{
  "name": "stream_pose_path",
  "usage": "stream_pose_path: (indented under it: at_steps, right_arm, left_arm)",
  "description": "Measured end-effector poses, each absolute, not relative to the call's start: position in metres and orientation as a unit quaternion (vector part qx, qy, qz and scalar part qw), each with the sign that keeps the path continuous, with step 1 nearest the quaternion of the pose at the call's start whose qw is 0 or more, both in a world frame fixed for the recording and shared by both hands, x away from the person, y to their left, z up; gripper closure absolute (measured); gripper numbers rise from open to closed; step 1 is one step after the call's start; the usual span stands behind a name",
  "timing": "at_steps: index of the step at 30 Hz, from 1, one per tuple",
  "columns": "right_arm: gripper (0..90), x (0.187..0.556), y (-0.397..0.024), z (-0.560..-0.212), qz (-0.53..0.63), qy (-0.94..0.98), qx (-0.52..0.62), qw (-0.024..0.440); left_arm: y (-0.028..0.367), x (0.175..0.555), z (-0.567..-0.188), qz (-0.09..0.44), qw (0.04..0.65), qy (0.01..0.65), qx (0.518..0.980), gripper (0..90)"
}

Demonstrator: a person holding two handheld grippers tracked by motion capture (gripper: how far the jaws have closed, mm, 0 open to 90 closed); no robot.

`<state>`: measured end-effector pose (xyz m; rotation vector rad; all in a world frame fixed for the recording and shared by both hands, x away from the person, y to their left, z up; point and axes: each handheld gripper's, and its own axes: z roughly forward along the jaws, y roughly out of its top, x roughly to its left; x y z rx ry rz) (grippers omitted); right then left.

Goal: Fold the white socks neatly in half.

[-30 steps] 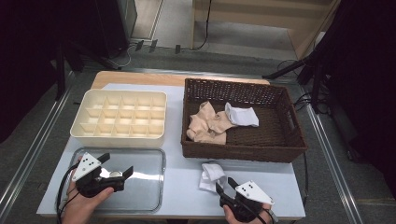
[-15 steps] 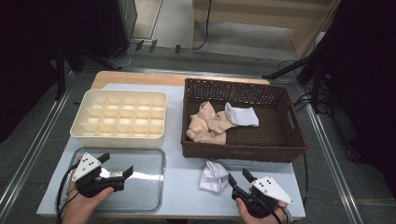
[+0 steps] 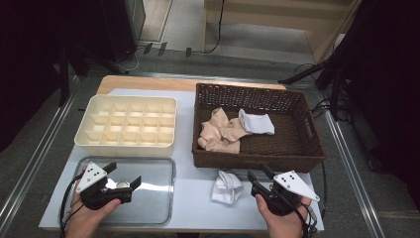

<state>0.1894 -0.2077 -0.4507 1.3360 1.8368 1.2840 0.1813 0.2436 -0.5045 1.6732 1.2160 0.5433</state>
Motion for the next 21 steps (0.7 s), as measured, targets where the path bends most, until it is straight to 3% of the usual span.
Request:
stream_pose_path:
  at_steps: [21]
  right_arm:
    - [48.3,0.248,-0.199,-0.422,0.466,0.683,0.501,0.257]
  left_arm:
    - [0.244,0.182,-0.506,0.222,0.481,0.498,0.687,1.3]
